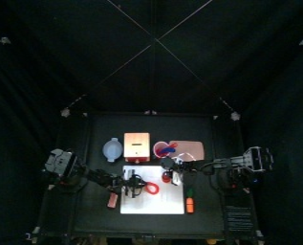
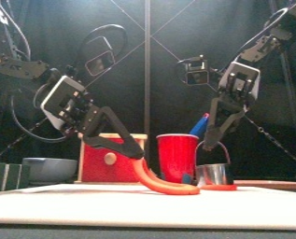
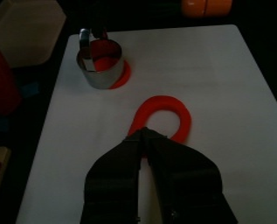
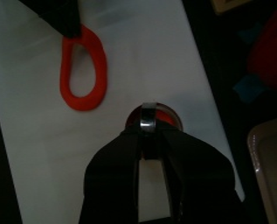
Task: Get the cutter from the drawer then cut the dough then place the extra dough in the bowl
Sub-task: Place the extra dough in the bowl
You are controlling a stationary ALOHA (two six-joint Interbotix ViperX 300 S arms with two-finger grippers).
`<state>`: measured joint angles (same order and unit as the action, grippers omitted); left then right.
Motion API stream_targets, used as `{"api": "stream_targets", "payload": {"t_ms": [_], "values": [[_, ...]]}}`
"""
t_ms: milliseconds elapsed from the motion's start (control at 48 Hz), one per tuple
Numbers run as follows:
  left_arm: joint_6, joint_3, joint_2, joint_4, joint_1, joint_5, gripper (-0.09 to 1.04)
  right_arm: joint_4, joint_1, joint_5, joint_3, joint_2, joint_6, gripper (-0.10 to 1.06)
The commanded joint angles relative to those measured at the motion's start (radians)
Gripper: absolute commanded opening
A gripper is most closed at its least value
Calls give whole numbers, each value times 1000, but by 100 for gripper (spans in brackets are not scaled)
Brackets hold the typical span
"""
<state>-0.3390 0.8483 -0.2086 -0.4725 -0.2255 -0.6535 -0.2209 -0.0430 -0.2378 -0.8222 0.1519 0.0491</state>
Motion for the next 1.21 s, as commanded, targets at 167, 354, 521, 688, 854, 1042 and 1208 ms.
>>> {"api": "stream_targets", "payload": {"t_ms": [167,354,521,688,854,1042,1208], "values": [[0,-18,60,3,6,-3,59,-14,5,-9,6,51,2,76],[0,-15,71,2,8,-3,70,-23,6,-5,9,95,-2,92],[3,-18,71,0,8,-3,79,-40,20,6,15,117,-2,95],[2,-18,66,-3,15,-3,86,-52,37,25,17,112,-2,95],[-2,-23,15,2,52,17,87,-44,57,49,32,110,-5,95],[-2,-69,-17,11,72,155,87,-32,74,71,44,104,-5,95],[-2,-107,-32,23,89,293,86,-31,78,86,41,97,-5,95]]}}
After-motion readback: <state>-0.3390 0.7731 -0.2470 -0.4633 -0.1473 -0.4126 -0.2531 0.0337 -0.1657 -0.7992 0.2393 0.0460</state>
